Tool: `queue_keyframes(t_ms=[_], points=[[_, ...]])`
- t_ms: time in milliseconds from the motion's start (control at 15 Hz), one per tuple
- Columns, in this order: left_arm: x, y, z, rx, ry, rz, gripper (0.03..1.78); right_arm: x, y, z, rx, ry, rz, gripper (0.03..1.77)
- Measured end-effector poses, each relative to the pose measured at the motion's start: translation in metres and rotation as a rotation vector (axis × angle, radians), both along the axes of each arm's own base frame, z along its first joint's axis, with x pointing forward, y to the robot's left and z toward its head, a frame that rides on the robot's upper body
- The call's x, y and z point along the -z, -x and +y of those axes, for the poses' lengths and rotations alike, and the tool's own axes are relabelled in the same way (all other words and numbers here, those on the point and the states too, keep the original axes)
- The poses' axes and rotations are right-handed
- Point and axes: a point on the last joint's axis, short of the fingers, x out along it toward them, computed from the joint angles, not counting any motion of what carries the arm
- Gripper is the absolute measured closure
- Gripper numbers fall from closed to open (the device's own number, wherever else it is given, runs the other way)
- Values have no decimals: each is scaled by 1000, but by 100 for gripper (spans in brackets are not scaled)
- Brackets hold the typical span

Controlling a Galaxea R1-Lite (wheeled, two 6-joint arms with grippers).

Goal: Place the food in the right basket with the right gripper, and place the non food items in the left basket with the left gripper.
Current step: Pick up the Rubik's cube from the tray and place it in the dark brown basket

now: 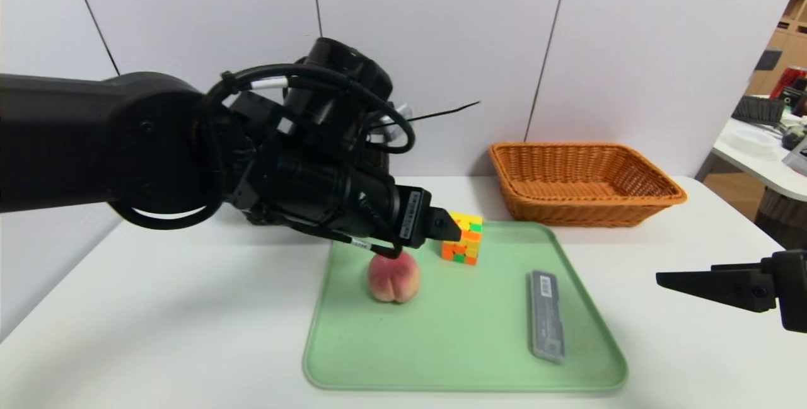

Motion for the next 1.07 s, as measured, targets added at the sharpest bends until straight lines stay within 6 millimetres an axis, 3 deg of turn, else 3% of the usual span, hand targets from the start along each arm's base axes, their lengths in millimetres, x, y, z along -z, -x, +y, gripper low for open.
queue_keyframes(t_ms=[600, 1067], points=[[34, -33, -80, -26, -28, -20, 12, 4, 2, -2, 14, 0, 6, 9], [63, -56, -105, -81, -130, -59, 12, 17, 7, -3, 18, 4, 47, 9]])
